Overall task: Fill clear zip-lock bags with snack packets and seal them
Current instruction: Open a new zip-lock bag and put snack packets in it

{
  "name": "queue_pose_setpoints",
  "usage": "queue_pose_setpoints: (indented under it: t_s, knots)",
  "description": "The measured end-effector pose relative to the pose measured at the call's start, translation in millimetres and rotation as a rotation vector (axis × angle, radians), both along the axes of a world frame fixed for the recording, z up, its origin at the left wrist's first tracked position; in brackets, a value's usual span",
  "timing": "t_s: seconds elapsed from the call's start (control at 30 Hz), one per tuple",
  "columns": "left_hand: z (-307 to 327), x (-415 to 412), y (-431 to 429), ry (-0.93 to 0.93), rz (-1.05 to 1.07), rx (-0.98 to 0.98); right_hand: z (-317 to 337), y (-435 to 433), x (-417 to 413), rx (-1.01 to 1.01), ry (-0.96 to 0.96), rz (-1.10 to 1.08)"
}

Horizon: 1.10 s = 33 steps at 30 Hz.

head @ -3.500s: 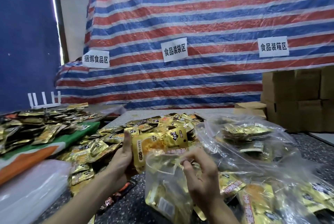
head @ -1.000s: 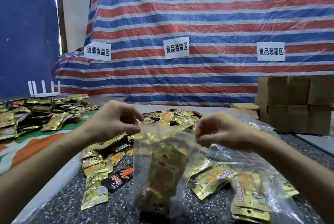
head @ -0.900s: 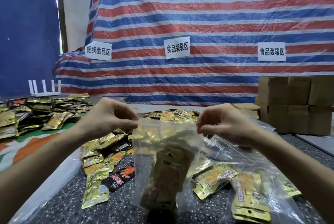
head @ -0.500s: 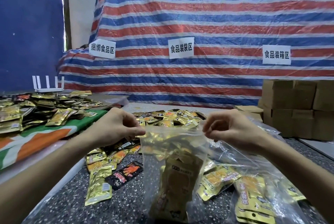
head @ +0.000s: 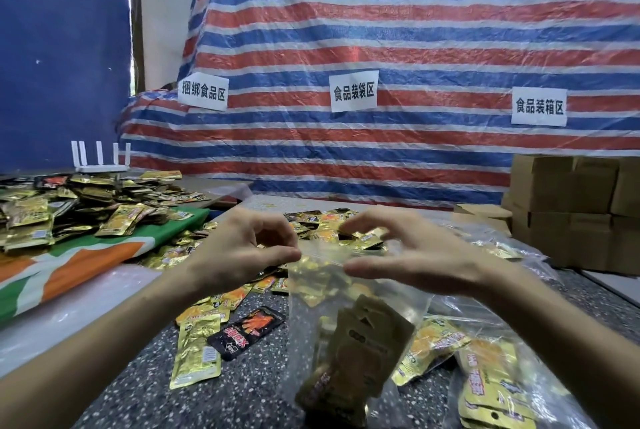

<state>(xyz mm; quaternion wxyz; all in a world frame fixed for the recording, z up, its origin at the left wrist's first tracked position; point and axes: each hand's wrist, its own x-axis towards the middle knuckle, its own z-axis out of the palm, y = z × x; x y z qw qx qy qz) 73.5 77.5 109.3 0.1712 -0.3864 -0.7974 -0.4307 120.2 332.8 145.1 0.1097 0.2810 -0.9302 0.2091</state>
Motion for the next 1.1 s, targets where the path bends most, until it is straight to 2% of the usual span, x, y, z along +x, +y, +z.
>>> queue_pose_setpoints:
  t_s: [0.13, 0.33, 0.43, 0.57, 0.77, 0.93, 1.1]
  knots:
    - [2.5, 4.2, 3.7, -0.014, -0.034, 0.013, 4.2, -38.7, -6.8, 0.069, 0.066, 0.045]
    - [-3.6, 5.9, -3.7, -0.063, -0.074, 0.058, 2.2, -56.0, -7.7, 0.064, 0.147, 0.037]
    - [-10.8, 4.3, -4.0, -0.075, -0.083, 0.009, -2.2, -58.4, -6.9, 0.06, 0.173, 0.015]
    - [-19.4, 3.0, -1.4, 0.05, -0.062, -0.155, -4.8, -60.1, -7.3, 0.069, 0.21, -0.023]
    - [-25.3, 0.6, 3.4, 0.281, -0.027, -0.116, -8.2, -52.9, -11.4, 0.03, 0.164, 0.023]
    - [-26.3, 3.3, 14.8, 0.305, -0.041, -0.062, -8.8, -38.0, -11.4, 0.003, 0.118, 0.025]
    - [-32.3, -1.0, 16.3, 0.209, -0.047, -0.002, -10.0, -22.4, -6.4, 0.028, 0.116, -0.008]
